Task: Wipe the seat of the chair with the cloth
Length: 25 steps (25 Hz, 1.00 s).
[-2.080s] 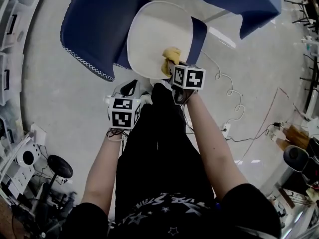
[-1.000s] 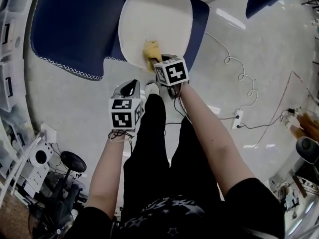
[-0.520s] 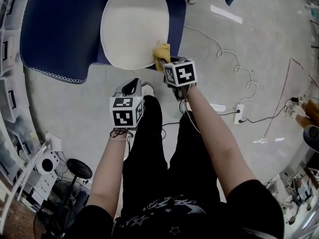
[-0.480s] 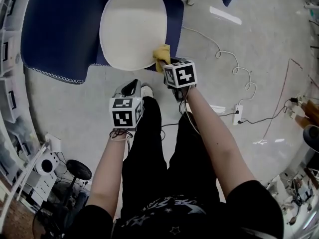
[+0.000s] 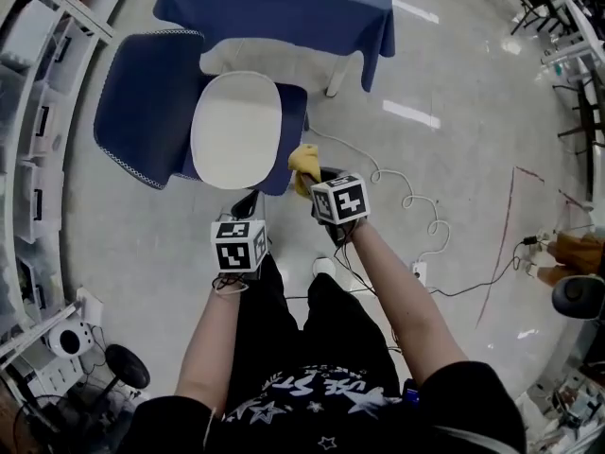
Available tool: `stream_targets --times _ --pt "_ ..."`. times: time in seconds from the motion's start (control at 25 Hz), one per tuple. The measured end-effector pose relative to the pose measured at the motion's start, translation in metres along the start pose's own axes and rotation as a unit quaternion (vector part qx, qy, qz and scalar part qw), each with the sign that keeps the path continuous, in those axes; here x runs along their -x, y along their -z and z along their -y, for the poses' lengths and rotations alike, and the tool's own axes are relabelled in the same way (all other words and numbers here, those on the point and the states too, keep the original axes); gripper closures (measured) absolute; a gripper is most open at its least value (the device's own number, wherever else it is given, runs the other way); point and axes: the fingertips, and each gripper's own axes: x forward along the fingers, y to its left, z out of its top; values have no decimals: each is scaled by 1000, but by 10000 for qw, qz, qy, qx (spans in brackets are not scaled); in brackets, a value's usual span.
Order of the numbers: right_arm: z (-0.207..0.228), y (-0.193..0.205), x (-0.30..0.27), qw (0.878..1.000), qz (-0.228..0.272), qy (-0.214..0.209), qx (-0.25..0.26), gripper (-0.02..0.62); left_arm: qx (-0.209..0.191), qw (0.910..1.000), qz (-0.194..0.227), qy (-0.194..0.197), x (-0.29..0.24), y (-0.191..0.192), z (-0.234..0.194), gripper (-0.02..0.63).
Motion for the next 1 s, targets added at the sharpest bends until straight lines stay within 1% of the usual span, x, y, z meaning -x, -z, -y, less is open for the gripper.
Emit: stream_targets --times 0.16,0.24,0.36,0.44,0.6,0.68,0.76,1.0 --pt "-1 -25 78 9989 324 -198 277 523 -142 9988 448 -127 41 -37 46 584" --pt "-4 -39 110 9969 532 -412 407 523 -181 9972 665 -288 64 -50 64 584" --pt "-11 -65 141 9919 784 -704 706 523 -68 9928 1042 -587 96 -66 78 584" --pt "-18 -80 154 9890 910 -767 873 523 40 9897 1252 -688 116 -70 86 584" --pt "-39 -100 183 9835 1252 -971 874 523 219 9883 1294 -774 143 -57 92 584" --pt "-48 -102 197 9811 1380 -1069 836 523 280 9878 1295 -813 152 -50 92 584" --pt "-50 -98 208 9802 1442 -1080 817 523 322 9873 1309 -836 158 -46 94 584" --pt "-43 -72 224 9833 1376 -838 847 523 443 9835 1546 -829 183 -38 104 584"
